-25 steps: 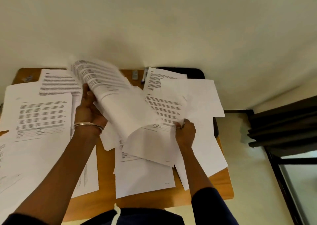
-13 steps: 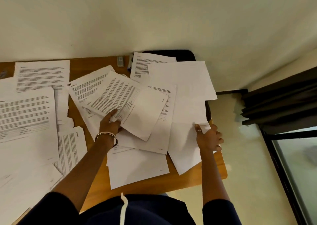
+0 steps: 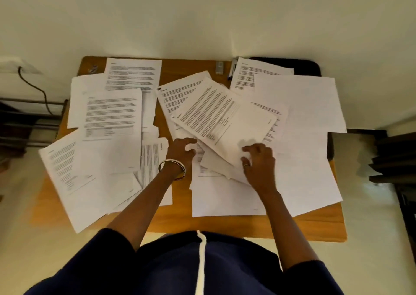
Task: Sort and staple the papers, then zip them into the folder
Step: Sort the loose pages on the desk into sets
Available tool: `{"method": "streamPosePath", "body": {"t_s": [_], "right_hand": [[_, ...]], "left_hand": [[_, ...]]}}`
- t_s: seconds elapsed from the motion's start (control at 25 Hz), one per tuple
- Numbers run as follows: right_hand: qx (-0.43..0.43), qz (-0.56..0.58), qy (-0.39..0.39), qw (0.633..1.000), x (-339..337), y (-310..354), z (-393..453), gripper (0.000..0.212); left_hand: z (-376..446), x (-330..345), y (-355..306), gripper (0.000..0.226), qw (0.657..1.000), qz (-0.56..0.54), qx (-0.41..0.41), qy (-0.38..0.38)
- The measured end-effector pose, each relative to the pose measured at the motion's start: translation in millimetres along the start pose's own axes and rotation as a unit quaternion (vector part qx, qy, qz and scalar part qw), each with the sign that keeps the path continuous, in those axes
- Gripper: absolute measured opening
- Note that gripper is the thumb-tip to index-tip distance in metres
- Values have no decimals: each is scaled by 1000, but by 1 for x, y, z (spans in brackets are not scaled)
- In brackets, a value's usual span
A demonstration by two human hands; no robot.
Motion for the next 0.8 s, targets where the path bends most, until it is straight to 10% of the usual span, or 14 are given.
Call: {"method": "streamPosePath", "body": {"t_s": [0.28, 0.52, 0.8], "right_hand": [[-53, -140, 64, 987, 70, 34, -41, 40], [-33, -197, 80, 977, 77, 34, -48, 55], [245, -49, -2, 968, -19, -69, -59, 41]], "left_hand": [[-30, 11, 57, 44, 995, 8, -54, 84], [-22, 34, 68, 79, 944, 221, 30, 244], [-16, 45, 56, 60, 939, 306, -29, 153]]}}
Point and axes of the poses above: each hand's wrist, its own z-axis towards the middle knuckle, its own x-axis out of the palm, y = z × x, the point moved 5 cm from there along z, towards the middle knuckle, and after that the axes turned 6 degrees about y, right-handed, at the moved point
